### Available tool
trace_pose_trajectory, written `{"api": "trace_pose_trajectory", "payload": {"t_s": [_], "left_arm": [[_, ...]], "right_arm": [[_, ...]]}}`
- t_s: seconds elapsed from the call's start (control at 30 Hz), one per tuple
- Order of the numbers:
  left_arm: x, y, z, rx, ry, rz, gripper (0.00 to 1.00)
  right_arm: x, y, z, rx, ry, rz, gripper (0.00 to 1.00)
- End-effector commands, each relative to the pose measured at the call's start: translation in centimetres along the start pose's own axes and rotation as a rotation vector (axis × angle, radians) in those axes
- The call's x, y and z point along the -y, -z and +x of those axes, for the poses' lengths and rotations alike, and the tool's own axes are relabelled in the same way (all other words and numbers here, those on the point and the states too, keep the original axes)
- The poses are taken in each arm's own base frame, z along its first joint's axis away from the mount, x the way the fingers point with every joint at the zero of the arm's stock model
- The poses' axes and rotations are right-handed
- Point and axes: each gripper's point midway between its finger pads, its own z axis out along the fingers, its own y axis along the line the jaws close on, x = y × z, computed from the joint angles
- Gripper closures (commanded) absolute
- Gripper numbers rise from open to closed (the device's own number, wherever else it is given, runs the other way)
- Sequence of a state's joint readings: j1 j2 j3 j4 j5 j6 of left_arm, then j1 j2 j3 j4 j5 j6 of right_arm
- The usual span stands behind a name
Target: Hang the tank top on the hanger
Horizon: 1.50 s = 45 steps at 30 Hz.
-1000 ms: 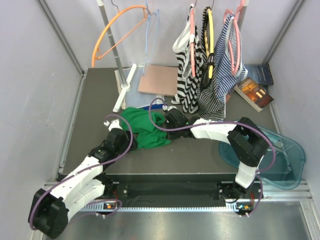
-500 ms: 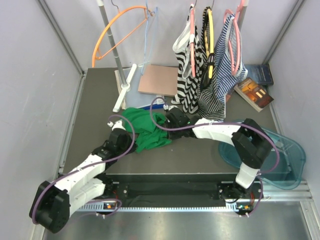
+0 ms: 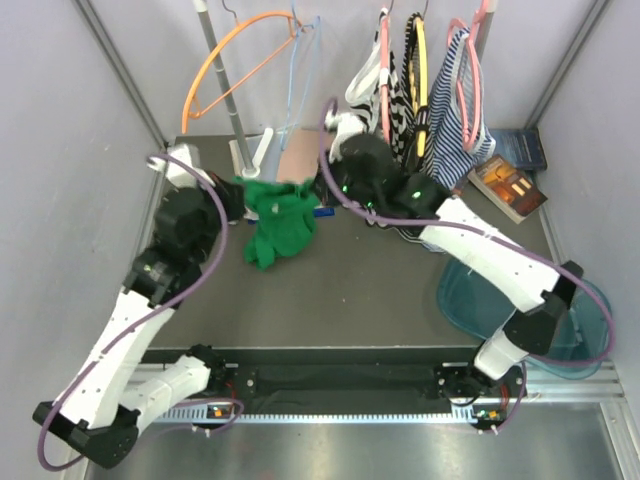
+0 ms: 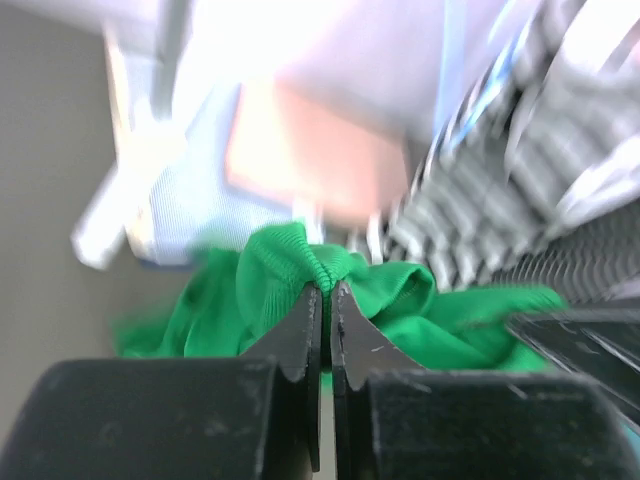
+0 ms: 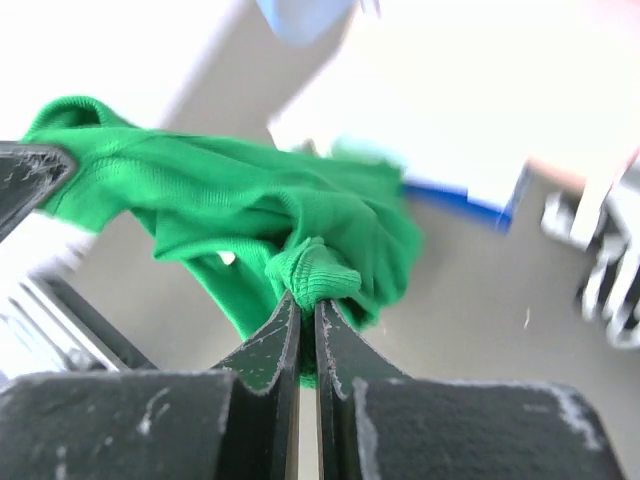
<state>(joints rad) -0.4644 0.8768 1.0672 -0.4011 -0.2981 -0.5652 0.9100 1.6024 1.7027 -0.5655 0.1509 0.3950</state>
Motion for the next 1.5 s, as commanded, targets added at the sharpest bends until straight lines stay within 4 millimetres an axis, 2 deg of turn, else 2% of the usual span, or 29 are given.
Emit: {"api": "trace_pose_trajectory", "payload": {"t_s": [0.0,0.03,0.17,0.23,0.3,0.33,0.4,0.43,0.47,0.5,0.53,0.6,0.63,0.73,0.77,0.8,0.83,0.9,0.93,0.97,1.07,1.1,1.17,1.2,1.27,1.3,1.37,1.4,1.47], "left_arm": [[-0.5,2.1,-9.2,0.206,-0.107,-0.155,1.00],[-0.4,2.3,-10.1,0.227,-0.113,-0.160,1.00],[-0.1,3.5,-12.9,0.281,-0.159,-0.184,1.00],[-0.4,3.5,-12.7,0.266,-0.181,-0.196,1.00],[-1.0,3.2,-11.0,0.217,-0.205,-0.201,1.00],[-1.1,3.4,-10.4,0.205,-0.204,-0.188,1.00],[-2.5,2.5,-7.0,0.137,-0.200,-0.202,1.00],[-2.9,2.8,-6.0,0.119,-0.193,-0.192,1.00],[-4.0,2.2,-3.2,0.058,-0.188,-0.209,1.00],[-4.4,2.2,-1.8,0.026,-0.184,-0.206,1.00],[-4.5,2.4,-0.2,-0.021,-0.182,-0.175,1.00],[-5.7,2.3,4.0,-0.129,-0.178,-0.164,1.00],[-6.5,2.6,6.8,-0.197,-0.165,-0.157,1.00],[-6.7,3.8,11.9,-0.342,-0.131,-0.072,0.98],[-6.4,4.3,12.7,-0.373,-0.124,-0.040,0.90],[-6.5,4.6,13.0,-0.384,-0.122,-0.032,0.63],[-6.3,5.0,12.6,-0.375,-0.125,-0.016,0.44],[-6.2,5.7,11.8,-0.367,-0.137,-0.016,0.12],[-5.6,5.9,10.3,-0.334,-0.146,-0.007,0.06],[-5.4,5.9,9.6,-0.322,-0.158,-0.010,0.02],[-4.3,5.1,7.2,-0.290,-0.219,-0.001,0.01],[-4.3,4.2,7.1,-0.296,-0.241,-0.022,0.01],[-4.0,3.3,6.1,-0.284,-0.301,-0.028,0.01],[-4.3,2.4,5.7,-0.280,-0.329,-0.058,0.01],[-4.5,1.6,5.2,-0.265,-0.389,-0.068,0.01],[-4.4,1.2,4.9,-0.236,-0.403,-0.059,0.01],[-4.8,1.0,4.4,-0.194,-0.436,-0.072,0.01],[-5.4,1.2,4.6,-0.175,-0.440,-0.080,0.01],[-5.8,1.2,4.2,-0.115,-0.433,-0.090,0.01]], "right_arm": [[-2.2,7.3,-9.6,0.241,0.039,-0.060,1.00],[-2.5,7.9,-10.8,0.269,0.048,-0.063,1.00],[-2.3,7.8,-11.4,0.269,0.062,-0.039,1.00],[-2.1,7.5,-10.7,0.253,0.059,-0.035,1.00],[-1.9,7.3,-10.0,0.245,0.050,-0.035,1.00],[-1.4,6.9,-8.6,0.215,0.053,-0.026,1.00],[-0.9,6.4,-7.1,0.193,0.039,-0.018,1.00],[-0.2,5.7,-4.9,0.148,0.042,-0.002,1.00],[0.2,5.3,-3.8,0.129,0.038,0.005,1.00],[0.6,4.9,-2.5,0.103,0.021,0.014,1.00],[1.4,4.1,0.5,0.041,0.023,0.028,1.00],[2.0,3.5,3.4,-0.013,-0.005,0.034,1.00],[3.0,3.0,6.3,-0.069,-0.005,0.055,1.00],[4.5,3.1,11.5,-0.163,-0.032,0.094,1.00],[4.8,3.3,12.5,-0.183,-0.039,0.102,1.00],[5.3,3.7,14.0,-0.207,-0.050,0.114,0.98],[5.3,4.1,14.9,-0.226,-0.050,0.114,0.93],[5.5,4.8,16.4,-0.253,-0.047,0.117,0.60],[5.6,5.2,17.1,-0.271,-0.037,0.124,0.44],[5.6,5.5,17.3,-0.277,-0.034,0.130,0.24],[5.0,6.6,16.7,-0.271,-0.009,0.113,0.11],[4.2,7.2,15.3,-0.240,-0.011,0.087,0.09],[3.2,8.1,14.1,-0.224,0.014,0.051,0.07],[2.1,8.9,12.1,-0.180,0.015,0.017,0.07],[0.6,10.1,10.5,-0.153,0.042,-0.030,0.06],[-0.7,10.9,8.5,-0.113,0.041,-0.072,0.06],[-2.3,11.8,6.5,-0.072,0.062,-0.117,0.06],[-3.6,12.4,4.3,-0.029,0.059,-0.153,0.06],[-4.8,12.8,1.8,0.027,0.069,-0.185,0.06]]}}
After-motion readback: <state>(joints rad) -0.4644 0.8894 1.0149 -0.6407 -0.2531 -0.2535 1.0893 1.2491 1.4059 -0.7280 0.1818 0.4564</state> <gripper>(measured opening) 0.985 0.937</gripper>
